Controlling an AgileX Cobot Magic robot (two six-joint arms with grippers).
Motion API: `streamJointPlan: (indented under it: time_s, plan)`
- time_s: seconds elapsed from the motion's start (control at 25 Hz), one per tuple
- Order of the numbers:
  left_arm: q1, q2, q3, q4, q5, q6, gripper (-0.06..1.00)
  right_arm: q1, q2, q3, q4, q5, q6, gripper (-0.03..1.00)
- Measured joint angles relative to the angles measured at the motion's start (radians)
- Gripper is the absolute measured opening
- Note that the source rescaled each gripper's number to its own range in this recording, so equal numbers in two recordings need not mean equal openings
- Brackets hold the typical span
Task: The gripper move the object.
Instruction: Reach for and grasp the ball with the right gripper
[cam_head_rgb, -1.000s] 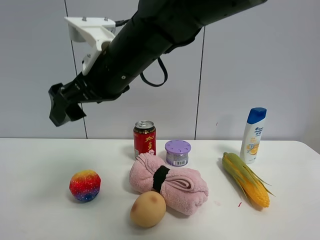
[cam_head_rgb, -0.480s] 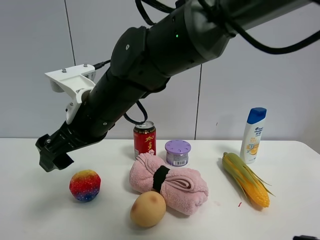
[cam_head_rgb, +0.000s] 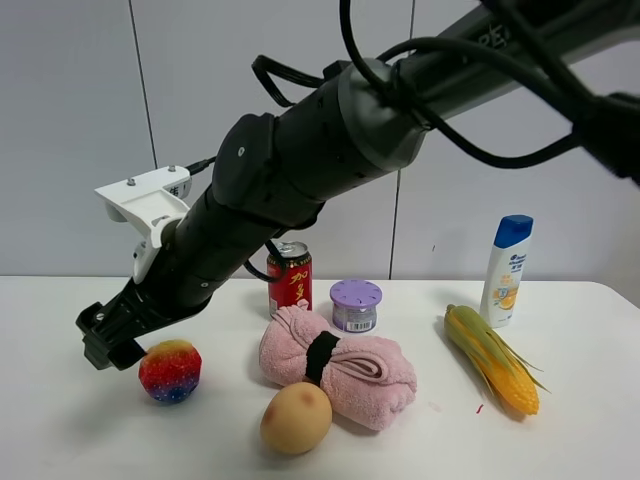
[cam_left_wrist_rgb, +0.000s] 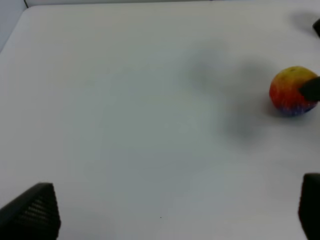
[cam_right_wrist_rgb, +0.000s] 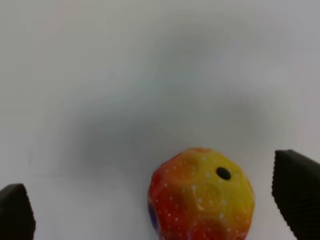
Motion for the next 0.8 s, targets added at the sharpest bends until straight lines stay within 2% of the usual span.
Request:
streamJointPlan:
  time_s: [0.32,0.44,0.8]
  plan:
    - [0.000,0.000,0.000,0.000,0.000,0.000,1.00,0.000,0.017,0.000,-0.230,-0.032,0.264,0.93]
    - [0.000,0.000,0.000,0.000,0.000,0.000,1.00,0.000,0.020,0.000,-0.251,-0.039,0.309,0.93]
    - [0.000,0.000,0.000,0.000,0.000,0.000,1.00,0.020,0.038,0.000,-0.242,-0.075,0.319,0.91]
